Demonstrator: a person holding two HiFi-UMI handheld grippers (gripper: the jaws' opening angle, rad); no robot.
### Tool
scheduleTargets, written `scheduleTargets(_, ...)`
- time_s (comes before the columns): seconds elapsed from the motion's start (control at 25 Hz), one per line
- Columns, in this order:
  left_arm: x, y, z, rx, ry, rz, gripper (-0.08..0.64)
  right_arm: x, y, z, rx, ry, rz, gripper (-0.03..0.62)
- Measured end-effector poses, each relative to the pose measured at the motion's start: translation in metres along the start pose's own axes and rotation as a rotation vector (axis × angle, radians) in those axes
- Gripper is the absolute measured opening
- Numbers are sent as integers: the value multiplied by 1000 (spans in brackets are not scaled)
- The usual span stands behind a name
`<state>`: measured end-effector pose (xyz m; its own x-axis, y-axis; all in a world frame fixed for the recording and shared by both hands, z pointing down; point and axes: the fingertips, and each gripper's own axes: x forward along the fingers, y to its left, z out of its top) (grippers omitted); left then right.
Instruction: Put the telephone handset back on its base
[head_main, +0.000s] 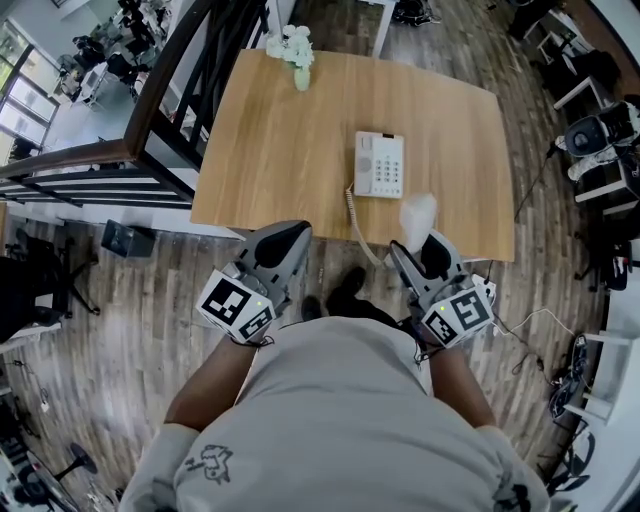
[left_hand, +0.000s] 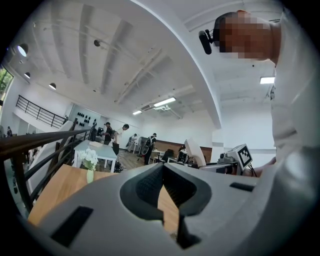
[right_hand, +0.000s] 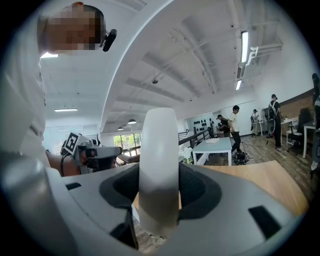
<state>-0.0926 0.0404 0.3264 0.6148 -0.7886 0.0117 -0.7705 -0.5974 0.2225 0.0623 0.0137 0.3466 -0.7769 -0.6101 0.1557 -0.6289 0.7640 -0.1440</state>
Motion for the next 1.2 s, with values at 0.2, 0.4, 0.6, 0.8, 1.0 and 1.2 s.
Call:
scheduleTargets(0.2,26,14,0,0,16,13,6,19,-26,1,-5,3,31,219)
scheduleTargets(0.4,64,29,-1,0,33,31,5,34,-61,1,14,20,56,219)
scheduleTargets(0.6,105,41,-5,-2,56,33,6,48,-93,-4,40,40,82,219)
scheduleTargets(0.8,141,42,-7,3,74,26,5,53,-123,-6,69,47,86,219)
scheduleTargets(1.0,158,46,-16,-13,113,10,6,59,-140,-12,108,63,76,219)
scheduleTargets(1.2,169,54,-19,-18,143,-29,6,73,-145,-18,134,82,63,219)
